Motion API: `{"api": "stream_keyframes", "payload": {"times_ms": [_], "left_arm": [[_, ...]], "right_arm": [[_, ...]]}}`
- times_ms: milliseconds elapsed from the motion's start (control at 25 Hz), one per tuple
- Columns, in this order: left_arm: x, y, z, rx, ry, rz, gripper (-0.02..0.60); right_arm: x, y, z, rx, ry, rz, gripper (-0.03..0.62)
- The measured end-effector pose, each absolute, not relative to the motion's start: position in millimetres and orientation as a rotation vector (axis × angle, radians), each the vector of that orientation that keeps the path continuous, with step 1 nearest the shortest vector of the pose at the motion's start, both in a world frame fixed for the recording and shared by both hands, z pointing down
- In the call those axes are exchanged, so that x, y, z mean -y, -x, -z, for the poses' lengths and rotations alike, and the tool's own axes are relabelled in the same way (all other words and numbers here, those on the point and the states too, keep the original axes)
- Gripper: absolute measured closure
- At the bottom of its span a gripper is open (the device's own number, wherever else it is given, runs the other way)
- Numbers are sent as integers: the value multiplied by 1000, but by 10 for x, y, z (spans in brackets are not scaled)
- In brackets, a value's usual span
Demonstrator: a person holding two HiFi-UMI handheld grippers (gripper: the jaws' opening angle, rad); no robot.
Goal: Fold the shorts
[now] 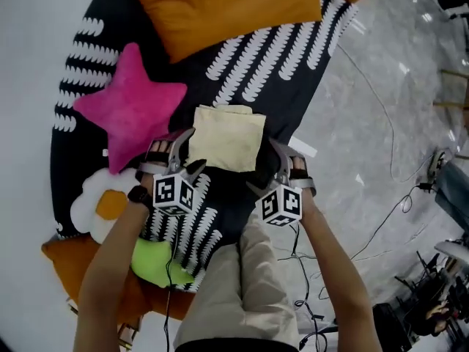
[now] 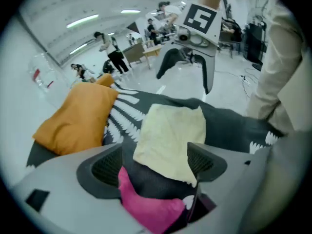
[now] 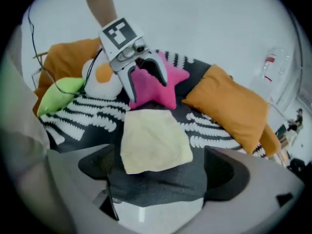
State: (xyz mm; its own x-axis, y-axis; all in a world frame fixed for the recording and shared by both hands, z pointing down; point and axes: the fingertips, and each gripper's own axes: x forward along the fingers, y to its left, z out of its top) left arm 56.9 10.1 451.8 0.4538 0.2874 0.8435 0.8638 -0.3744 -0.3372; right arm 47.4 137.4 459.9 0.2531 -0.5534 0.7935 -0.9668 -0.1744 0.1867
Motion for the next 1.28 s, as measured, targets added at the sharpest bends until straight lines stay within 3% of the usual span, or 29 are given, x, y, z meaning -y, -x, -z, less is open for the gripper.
{"api": "stream_keyframes", "payload": {"times_ms": [400,760,1000,1280], "left_arm": [[-396,471,-1508,637,2693,911,164],[-304,1342,-30,447,3165,827,166],[10,1550,-116,275,3304,757,166],[332,1586,-1031,-372,3523,993,166]], "right_arm": [[-2062,225,-1495,1149,-2486,-945,68],[-2105,728,103,1056,-2647,-779,148],[-1871,545,372,1175,-2470,-707,198],[-1386,-359,-449,1517,-1979,-873,208]]}}
